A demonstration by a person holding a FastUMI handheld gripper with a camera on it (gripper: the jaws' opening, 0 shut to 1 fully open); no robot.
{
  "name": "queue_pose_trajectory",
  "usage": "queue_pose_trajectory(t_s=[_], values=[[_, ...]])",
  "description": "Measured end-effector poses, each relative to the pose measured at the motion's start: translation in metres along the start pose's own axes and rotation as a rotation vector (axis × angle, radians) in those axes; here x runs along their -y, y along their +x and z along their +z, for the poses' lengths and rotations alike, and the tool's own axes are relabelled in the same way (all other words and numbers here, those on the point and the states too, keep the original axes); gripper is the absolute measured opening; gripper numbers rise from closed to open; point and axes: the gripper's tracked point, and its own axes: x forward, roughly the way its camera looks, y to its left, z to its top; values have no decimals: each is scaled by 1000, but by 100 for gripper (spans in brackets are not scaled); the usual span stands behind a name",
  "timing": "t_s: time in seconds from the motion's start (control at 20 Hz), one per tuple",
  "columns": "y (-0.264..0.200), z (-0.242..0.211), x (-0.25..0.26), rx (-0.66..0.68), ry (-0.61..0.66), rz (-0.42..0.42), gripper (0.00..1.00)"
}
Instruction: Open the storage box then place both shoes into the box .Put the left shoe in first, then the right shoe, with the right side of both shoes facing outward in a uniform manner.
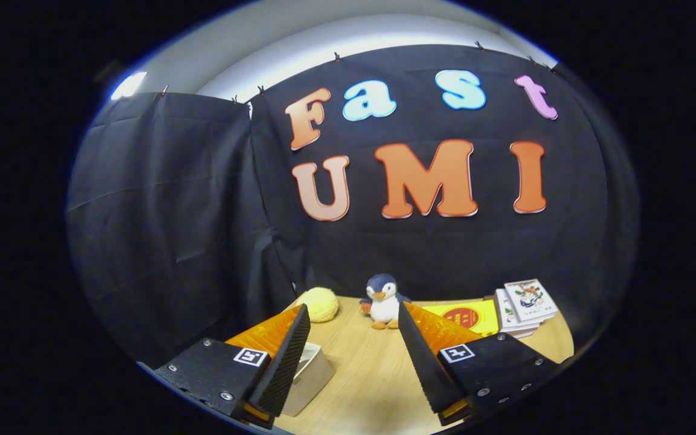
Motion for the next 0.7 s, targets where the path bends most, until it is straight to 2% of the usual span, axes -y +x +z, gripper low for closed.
queue_pose_trajectory(t_s=[0.15, 0.7], values=[[-18, 25, 24, 94, -31, -55, 91], [-70, 82, 46, 261, -54, -93, 94]])
